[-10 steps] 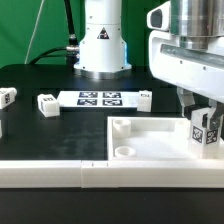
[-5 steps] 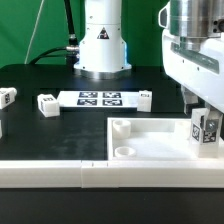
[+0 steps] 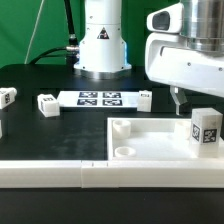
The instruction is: Assemble one leg
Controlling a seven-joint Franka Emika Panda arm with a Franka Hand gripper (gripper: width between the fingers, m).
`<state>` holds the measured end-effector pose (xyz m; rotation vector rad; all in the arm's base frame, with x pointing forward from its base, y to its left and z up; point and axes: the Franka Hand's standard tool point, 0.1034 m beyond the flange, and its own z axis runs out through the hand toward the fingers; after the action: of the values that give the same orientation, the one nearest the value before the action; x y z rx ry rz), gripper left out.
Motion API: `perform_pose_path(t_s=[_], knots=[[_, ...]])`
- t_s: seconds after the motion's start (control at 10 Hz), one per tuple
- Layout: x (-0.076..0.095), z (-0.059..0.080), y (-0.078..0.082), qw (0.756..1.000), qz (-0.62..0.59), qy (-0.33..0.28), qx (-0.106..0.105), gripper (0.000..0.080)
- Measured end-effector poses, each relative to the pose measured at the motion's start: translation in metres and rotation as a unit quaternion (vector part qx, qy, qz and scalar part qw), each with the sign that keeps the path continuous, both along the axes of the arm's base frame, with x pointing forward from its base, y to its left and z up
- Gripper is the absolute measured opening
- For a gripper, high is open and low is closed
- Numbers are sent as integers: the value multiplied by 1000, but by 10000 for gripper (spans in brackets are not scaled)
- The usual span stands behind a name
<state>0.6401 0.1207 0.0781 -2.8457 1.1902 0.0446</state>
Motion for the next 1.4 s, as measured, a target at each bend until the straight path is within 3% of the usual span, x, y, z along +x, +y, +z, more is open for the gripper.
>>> perform_pose_path(t_s=[0.3,1.0,1.1,1.2,1.4], knots=[[0,1,8,979,201,-11,-24,649],[0,2,3,883,468,-14,-25,649],[0,2,3,885,465,-13,-26,526],[0,2,3,885,465,-13,-26,526],[0,2,3,885,465,-13,-26,288]])
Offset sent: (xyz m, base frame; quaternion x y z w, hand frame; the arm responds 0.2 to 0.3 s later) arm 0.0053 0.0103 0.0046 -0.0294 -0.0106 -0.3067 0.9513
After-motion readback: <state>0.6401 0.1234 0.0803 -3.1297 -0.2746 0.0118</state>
